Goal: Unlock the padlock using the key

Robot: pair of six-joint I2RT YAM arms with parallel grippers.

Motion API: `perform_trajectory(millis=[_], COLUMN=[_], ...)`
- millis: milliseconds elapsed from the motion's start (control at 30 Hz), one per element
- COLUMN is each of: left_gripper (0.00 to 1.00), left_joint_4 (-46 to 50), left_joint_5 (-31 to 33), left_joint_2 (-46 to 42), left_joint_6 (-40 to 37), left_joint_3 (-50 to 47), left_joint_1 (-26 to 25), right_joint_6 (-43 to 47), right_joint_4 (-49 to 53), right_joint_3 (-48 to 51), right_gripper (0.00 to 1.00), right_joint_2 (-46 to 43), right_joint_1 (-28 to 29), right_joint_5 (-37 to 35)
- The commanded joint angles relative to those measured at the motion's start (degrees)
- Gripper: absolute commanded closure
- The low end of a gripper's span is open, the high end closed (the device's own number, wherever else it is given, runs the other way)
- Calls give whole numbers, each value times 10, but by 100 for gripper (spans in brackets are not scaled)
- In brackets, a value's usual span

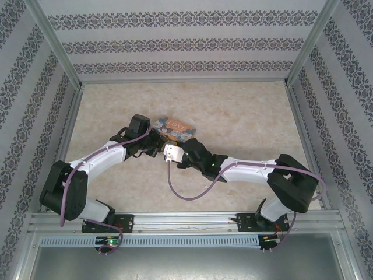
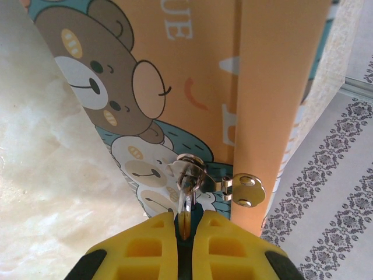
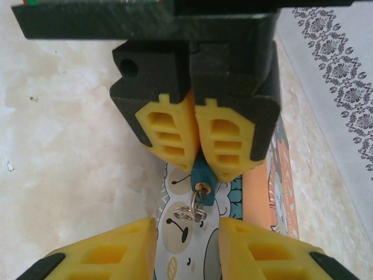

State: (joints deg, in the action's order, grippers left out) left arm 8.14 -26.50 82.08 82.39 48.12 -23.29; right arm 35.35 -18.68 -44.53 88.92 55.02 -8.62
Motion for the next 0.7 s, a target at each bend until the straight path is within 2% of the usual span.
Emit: perform_trajectory(millis=[0,267,667], left_gripper=[100,100,100], left_joint_4=[-26,-33,-43], left_joint_5=[-4,-6,-11], left_joint_2=[3,3,-1], left_joint_6=[14,14,19], left_joint_3=[7,2,-2], left_joint_1=[-11,-14,-17], right_joint_6=[10,11,11], right_joint_4=[-20,-31,-33], right_joint_3=[-17,-22,-29], right_gripper=[69,74,91], right_joint_2=[10,23,38], right_joint_1=[8,7,8], right_joint_5=[-17,-25,-30])
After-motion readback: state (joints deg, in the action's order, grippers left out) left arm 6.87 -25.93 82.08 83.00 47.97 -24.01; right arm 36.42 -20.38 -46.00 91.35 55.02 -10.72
